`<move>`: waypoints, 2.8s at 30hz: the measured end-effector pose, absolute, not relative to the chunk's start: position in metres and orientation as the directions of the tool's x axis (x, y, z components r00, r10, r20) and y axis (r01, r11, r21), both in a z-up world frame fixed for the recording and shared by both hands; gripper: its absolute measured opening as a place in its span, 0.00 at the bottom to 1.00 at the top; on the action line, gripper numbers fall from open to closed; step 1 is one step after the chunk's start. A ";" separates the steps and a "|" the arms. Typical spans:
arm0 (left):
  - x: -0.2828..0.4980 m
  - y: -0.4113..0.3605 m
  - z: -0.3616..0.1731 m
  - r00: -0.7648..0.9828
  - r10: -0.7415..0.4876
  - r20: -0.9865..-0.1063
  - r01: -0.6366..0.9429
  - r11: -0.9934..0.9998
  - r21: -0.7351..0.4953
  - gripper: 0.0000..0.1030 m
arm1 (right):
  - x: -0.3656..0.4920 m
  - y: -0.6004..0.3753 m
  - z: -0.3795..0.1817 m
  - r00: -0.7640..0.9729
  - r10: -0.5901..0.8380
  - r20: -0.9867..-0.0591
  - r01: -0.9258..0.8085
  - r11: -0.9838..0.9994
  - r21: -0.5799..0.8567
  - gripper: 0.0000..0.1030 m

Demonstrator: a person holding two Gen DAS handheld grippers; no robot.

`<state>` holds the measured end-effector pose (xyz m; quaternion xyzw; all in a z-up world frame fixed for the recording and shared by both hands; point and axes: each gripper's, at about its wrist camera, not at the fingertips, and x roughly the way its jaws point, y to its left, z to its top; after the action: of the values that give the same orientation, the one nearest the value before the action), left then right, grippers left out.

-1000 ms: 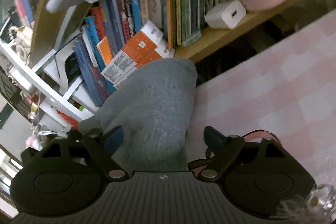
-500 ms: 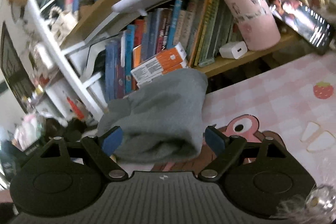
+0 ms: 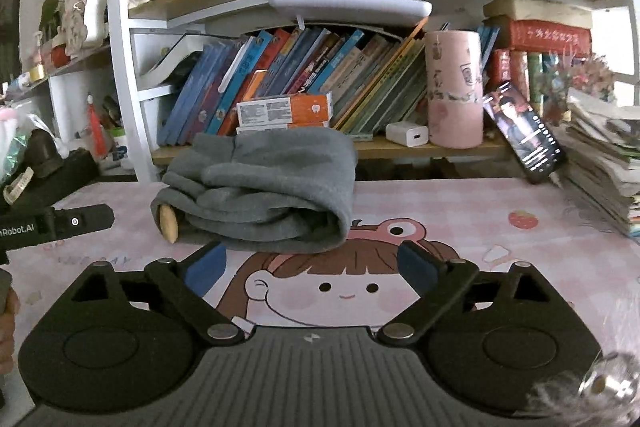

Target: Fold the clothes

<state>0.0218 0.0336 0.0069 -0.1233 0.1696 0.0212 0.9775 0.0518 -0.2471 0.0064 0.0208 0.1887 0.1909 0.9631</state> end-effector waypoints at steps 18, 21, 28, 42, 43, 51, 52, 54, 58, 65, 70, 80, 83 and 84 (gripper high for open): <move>0.006 0.012 0.009 0.937 0.102 -0.333 -0.136 0.988 -0.079 1.00 | 0.030 -0.234 0.002 0.891 0.313 -0.328 -0.338 0.941 -0.021 1.00; 0.005 0.009 0.009 0.936 0.115 -0.334 -0.142 0.988 -0.058 1.00 | 0.030 -0.232 0.002 0.895 0.299 -0.330 -0.327 0.945 -0.031 1.00; 0.003 0.006 0.010 0.936 0.135 -0.325 -0.153 0.988 -0.030 1.00 | 0.032 -0.228 0.000 0.894 0.280 -0.350 -0.319 0.946 -0.057 1.00; 0.005 0.001 0.010 0.933 0.145 -0.329 -0.152 0.988 0.005 1.00 | 0.034 -0.225 -0.001 0.888 0.282 -0.363 -0.328 0.942 -0.072 1.00; 0.006 0.001 0.010 0.933 0.146 -0.330 -0.153 0.988 0.005 1.00 | 0.033 -0.224 -0.001 0.888 0.281 -0.363 -0.327 0.942 -0.072 1.00; 0.007 0.001 0.011 0.931 0.146 -0.335 -0.151 0.988 0.011 1.00 | 0.034 -0.225 -0.001 0.887 0.283 -0.365 -0.329 0.942 -0.069 1.00; 0.007 0.001 0.011 0.931 0.146 -0.335 -0.150 0.989 0.012 1.00 | 0.034 -0.225 -0.001 0.887 0.283 -0.365 -0.329 0.942 -0.069 1.00; 0.008 0.001 0.011 0.931 0.145 -0.335 -0.149 0.989 0.013 1.00 | 0.034 -0.225 -0.001 0.887 0.283 -0.365 -0.329 0.942 -0.069 1.00; 0.008 0.000 0.011 0.931 0.144 -0.335 -0.146 0.989 0.018 1.00 | 0.034 -0.225 -0.001 0.887 0.283 -0.365 -0.329 0.942 -0.068 1.00; 0.009 -0.002 0.011 0.931 0.140 -0.337 -0.137 0.990 0.032 1.00 | 0.034 -0.225 -0.001 0.887 0.282 -0.366 -0.328 0.942 -0.068 1.00; 0.009 -0.004 0.011 0.930 0.140 -0.341 -0.134 0.990 0.041 1.00 | 0.034 -0.224 -0.002 0.885 0.283 -0.370 -0.330 0.941 -0.068 1.00; 0.009 -0.006 0.011 0.936 0.114 -0.333 -0.105 0.993 0.043 1.00 | 0.034 -0.224 -0.002 0.884 0.283 -0.372 -0.329 0.942 -0.068 1.00; 0.009 -0.006 0.011 0.936 0.111 -0.334 -0.103 0.994 0.041 1.00 | 0.035 -0.223 -0.002 0.884 0.282 -0.373 -0.329 0.942 -0.067 1.00; 0.010 -0.005 0.011 0.936 0.109 -0.335 -0.102 0.994 0.040 1.00 | 0.035 -0.223 -0.002 0.884 0.282 -0.374 -0.329 0.942 -0.067 1.00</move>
<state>0.0095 -0.0055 0.0110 0.0108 0.1708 0.0537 0.9838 0.0350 -0.2233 -0.0019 -0.0645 0.1826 0.1576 0.9683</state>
